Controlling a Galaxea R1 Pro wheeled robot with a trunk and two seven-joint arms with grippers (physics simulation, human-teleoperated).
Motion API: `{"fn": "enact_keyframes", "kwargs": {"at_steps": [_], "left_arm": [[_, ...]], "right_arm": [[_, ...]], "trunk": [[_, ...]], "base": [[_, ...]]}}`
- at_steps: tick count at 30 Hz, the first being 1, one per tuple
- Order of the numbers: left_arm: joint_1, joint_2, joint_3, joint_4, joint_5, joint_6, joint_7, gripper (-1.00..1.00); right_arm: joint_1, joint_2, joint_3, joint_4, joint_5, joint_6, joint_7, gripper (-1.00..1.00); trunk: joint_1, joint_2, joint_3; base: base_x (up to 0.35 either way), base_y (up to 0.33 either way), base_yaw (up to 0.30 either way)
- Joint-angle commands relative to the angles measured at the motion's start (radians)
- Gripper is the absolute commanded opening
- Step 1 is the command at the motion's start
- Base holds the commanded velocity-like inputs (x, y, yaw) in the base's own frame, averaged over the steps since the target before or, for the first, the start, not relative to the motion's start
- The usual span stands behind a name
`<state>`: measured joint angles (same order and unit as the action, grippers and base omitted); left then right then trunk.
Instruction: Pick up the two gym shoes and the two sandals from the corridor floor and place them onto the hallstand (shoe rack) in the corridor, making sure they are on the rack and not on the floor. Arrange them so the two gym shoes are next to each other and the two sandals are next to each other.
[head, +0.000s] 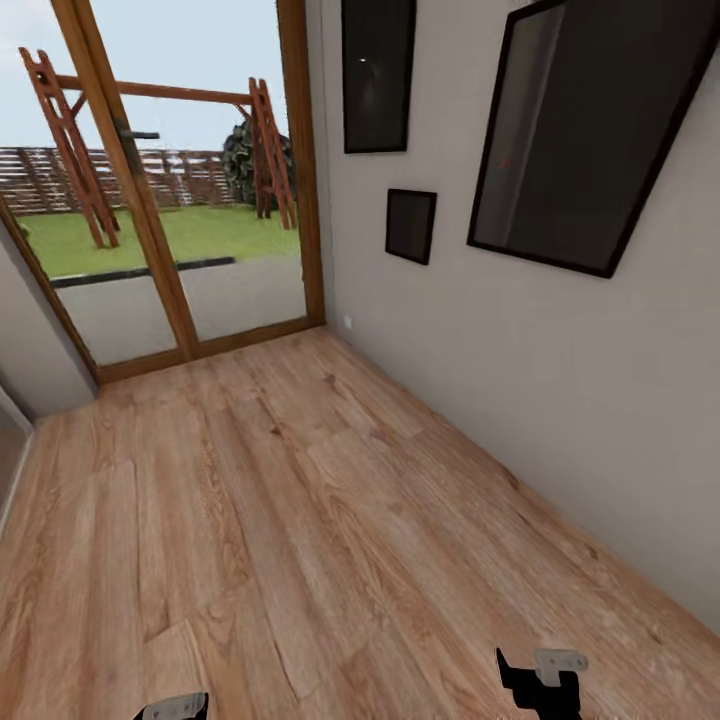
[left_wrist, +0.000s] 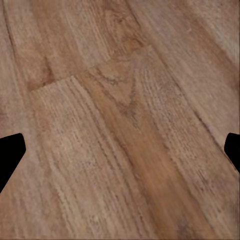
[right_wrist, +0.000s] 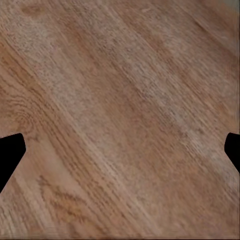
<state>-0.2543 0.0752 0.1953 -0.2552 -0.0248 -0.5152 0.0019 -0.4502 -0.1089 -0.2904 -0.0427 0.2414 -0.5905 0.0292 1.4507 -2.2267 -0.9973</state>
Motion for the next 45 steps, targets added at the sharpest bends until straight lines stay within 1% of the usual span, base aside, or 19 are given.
{"fn": "enact_keyframes", "kwargs": {"at_steps": [1,45], "left_arm": [[0.0,0.0,0.003,0.001,-0.003,-0.003,0.0,1.0],[0.0,0.004,0.003,0.002,-0.003,-0.004,-0.001,1.0]], "right_arm": [[-0.001,0.0,-0.009,0.001,0.007,-0.003,0.003,1.0],[-0.001,0.001,-0.009,0.001,0.007,-0.003,0.003,1.0]], "trunk": [[0.0,0.0,-0.001],[0.0,0.0,-0.001]], "base": [[0.001,0.0,-0.269],[0.0,0.0,-0.269]]}}
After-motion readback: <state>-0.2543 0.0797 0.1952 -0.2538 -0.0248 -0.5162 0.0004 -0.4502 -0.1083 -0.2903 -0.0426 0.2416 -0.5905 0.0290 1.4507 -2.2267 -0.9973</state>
